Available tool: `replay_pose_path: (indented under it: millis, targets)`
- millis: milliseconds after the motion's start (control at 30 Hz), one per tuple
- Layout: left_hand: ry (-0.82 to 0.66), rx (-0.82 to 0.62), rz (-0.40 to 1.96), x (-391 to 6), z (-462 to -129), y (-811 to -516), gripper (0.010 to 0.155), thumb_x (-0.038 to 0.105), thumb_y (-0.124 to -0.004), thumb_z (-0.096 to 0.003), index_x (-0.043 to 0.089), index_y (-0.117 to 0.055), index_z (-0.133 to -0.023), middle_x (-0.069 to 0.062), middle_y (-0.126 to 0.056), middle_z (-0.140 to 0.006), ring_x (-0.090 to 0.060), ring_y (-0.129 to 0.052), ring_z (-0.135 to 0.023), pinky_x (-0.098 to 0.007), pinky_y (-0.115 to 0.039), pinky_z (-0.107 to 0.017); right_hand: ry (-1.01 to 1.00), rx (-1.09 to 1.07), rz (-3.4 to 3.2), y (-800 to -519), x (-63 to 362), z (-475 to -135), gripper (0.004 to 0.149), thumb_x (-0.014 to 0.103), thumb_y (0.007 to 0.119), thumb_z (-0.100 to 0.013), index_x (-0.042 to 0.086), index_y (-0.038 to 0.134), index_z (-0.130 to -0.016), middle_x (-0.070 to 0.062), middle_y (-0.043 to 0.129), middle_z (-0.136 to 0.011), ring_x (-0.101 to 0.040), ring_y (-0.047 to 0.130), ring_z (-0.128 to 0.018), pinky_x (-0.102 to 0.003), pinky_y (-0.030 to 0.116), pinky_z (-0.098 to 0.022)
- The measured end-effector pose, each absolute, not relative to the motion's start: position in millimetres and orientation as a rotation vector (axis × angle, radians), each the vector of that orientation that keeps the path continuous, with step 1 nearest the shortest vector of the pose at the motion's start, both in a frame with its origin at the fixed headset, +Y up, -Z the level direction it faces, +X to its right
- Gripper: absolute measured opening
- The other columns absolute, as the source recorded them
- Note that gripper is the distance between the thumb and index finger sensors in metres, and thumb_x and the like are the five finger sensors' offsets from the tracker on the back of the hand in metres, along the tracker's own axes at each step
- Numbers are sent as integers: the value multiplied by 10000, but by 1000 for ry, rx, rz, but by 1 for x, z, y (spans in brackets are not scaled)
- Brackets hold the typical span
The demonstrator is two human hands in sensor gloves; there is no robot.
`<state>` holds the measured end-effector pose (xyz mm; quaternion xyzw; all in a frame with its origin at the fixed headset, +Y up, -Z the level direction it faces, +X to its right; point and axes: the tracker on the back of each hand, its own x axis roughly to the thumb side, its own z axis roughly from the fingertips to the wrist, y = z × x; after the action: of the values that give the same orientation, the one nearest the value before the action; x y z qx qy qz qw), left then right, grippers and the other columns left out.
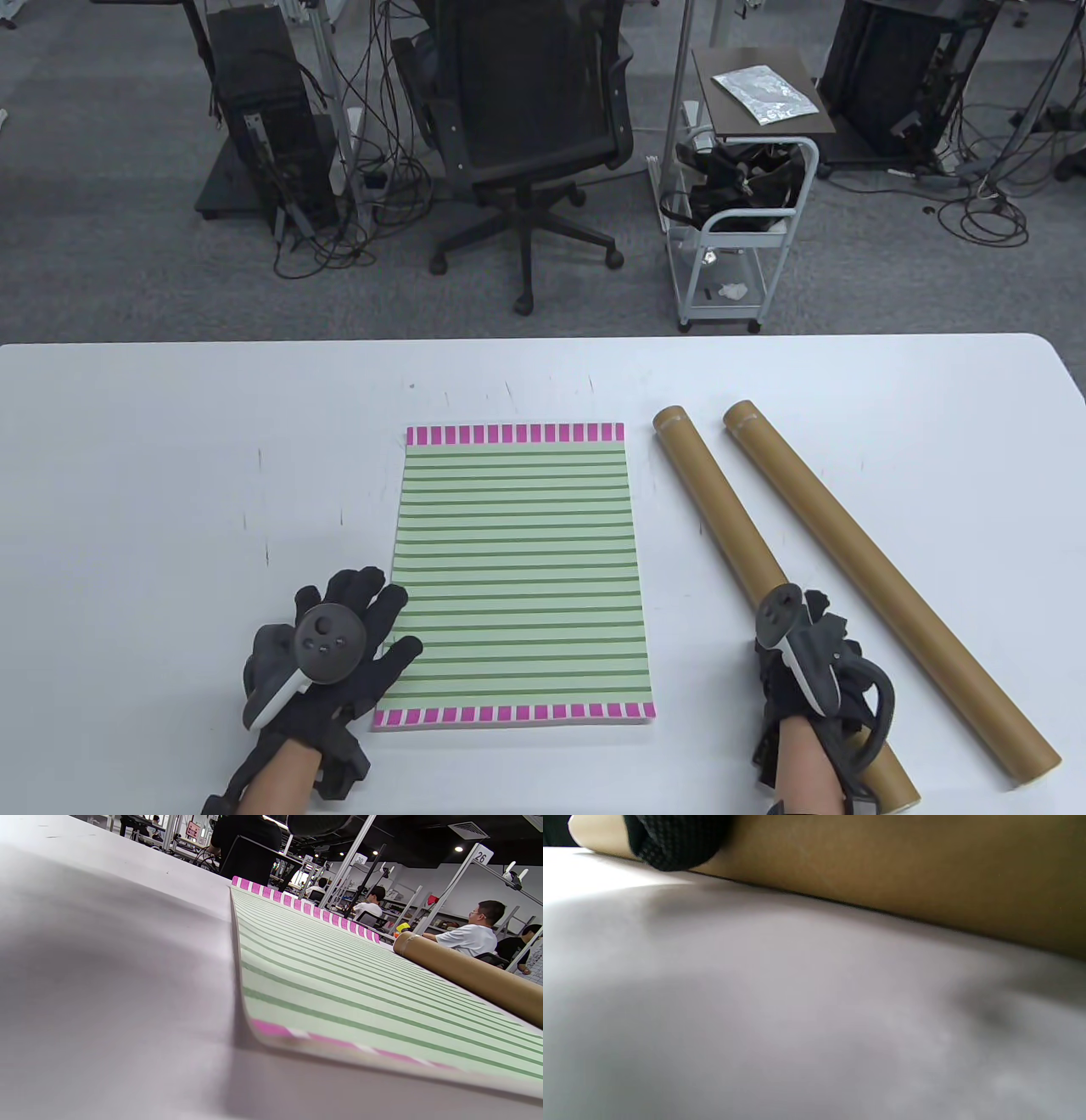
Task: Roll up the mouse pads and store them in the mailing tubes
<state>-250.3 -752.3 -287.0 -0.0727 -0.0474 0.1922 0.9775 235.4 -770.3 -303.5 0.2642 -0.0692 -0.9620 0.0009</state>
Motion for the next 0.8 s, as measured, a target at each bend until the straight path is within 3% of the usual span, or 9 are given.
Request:
replay_pose_path:
  millis: [233,567,800]
  targets:
    - [-104,-152,391,-249,-288,-753,751,688,-576,-390,400,-482,-1077,167,-243,-1207,-138,-163,-1178,-511,-98,-876,-239,802,-3028,-770,234,-305,792,431,678,-485,82,348,-1114,-202,617,-1032,-448,707,-828,-639,598,-662]
    - [-104,-143,397,-252,-288,-752,719,680,-589,-392,405,-538,-1054,165,-277,-1208,-139,-178,-1179,-513,-110,-877,-226,804,-3030,-769,234,-303,845,517,675,-473,80,342,-1114,-198,584,-1059,-451,680,-865,-632,580,-677]
    - [-99,-136,401,-253,-288,-752,714,678,-592,-392,404,-547,-1050,166,-291,-1206,-142,-194,-1179,-513,-124,-879,-94,749,-2996,-754,233,-301,901,567,654,-448,80,304,-1120,-209,558,-1082,-442,683,-876,-609,606,-669]
